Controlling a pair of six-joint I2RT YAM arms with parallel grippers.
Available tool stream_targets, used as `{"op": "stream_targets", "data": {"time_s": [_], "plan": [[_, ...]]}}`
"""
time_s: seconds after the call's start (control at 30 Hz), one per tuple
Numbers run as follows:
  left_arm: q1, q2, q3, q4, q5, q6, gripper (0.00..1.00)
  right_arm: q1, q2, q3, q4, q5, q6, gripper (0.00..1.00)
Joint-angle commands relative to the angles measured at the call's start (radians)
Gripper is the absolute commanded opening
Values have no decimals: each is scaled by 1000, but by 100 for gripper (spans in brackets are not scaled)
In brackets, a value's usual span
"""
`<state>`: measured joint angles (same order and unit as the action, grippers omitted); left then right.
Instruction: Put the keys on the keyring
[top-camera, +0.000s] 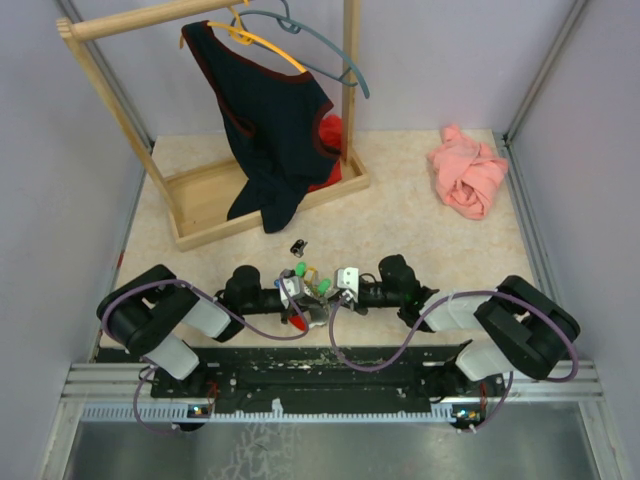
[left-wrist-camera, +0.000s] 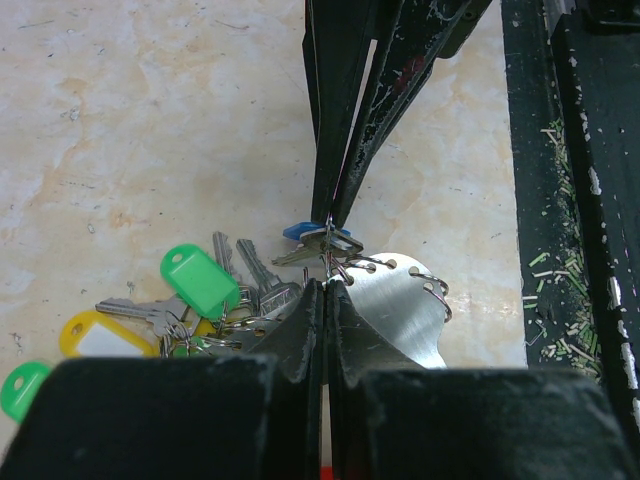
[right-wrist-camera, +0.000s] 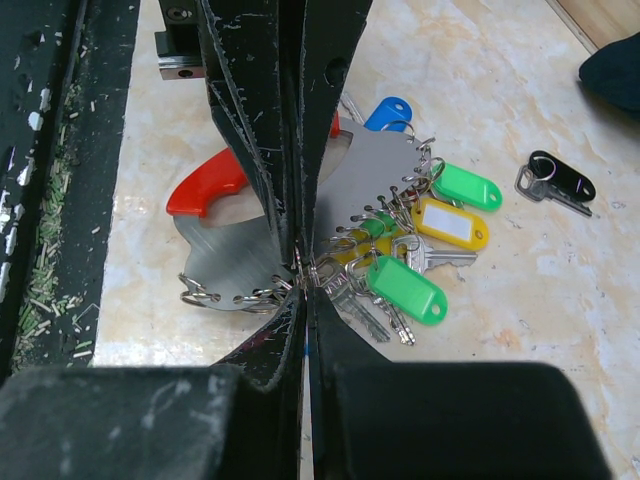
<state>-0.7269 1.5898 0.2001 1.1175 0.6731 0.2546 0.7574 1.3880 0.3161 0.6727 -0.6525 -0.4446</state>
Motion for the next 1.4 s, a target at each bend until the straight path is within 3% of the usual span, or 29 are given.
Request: {"op": "stream_targets", "data": {"time_s": [0.0,1.37], "plan": [[-5,-1,19,11,15,-2,1,10,-15,17,49,-23,-17,0],[-17,12,41,-20,49,22,1,31,62,62,47,-108,-31,0]]}}
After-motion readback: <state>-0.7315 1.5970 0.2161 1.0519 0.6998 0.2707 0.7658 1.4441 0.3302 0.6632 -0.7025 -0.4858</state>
